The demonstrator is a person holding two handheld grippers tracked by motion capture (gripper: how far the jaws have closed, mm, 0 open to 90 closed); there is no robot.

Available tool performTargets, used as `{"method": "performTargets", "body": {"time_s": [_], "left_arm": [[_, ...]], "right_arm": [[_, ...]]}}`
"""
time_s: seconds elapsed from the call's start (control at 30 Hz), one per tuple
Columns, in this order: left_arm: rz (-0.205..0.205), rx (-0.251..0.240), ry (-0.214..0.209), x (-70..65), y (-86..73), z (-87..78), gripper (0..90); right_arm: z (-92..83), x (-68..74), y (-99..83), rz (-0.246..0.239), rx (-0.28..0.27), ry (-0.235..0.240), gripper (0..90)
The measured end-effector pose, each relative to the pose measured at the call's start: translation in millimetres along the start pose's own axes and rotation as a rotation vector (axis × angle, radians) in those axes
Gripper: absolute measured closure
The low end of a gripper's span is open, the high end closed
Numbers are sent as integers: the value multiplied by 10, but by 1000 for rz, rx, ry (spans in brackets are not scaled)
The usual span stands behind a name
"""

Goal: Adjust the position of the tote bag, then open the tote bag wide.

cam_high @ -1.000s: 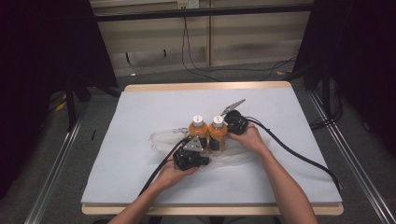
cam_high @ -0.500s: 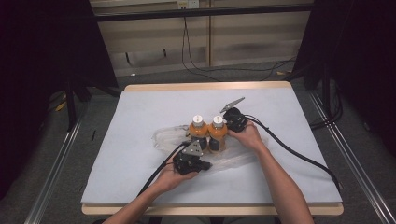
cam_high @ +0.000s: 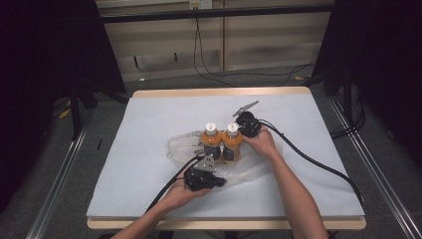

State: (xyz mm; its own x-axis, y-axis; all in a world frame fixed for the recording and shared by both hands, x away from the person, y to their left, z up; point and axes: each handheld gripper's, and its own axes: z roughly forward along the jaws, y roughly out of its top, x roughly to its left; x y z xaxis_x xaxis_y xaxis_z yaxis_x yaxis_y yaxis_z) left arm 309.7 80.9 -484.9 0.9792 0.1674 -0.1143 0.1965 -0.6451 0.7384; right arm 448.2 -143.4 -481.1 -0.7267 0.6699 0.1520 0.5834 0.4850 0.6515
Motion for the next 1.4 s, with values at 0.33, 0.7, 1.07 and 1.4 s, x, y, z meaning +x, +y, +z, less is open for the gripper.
{"method": "performTargets", "body": {"time_s": [0.33,0.7,1.07,1.4], "left_arm": [[16,14,-17,-82,7,-1,900],[26,26,-23,-100,-2,-32,900],[25,33,-30,-119,-24,-64,900],[14,30,-52,-71,-21,-62,900]], "right_arm": [[51,-78,84,11,2,-55,900],[104,-170,149,28,-10,-81,900],[140,-197,185,58,-21,-116,900],[151,-232,188,51,-36,-115,900]]}}
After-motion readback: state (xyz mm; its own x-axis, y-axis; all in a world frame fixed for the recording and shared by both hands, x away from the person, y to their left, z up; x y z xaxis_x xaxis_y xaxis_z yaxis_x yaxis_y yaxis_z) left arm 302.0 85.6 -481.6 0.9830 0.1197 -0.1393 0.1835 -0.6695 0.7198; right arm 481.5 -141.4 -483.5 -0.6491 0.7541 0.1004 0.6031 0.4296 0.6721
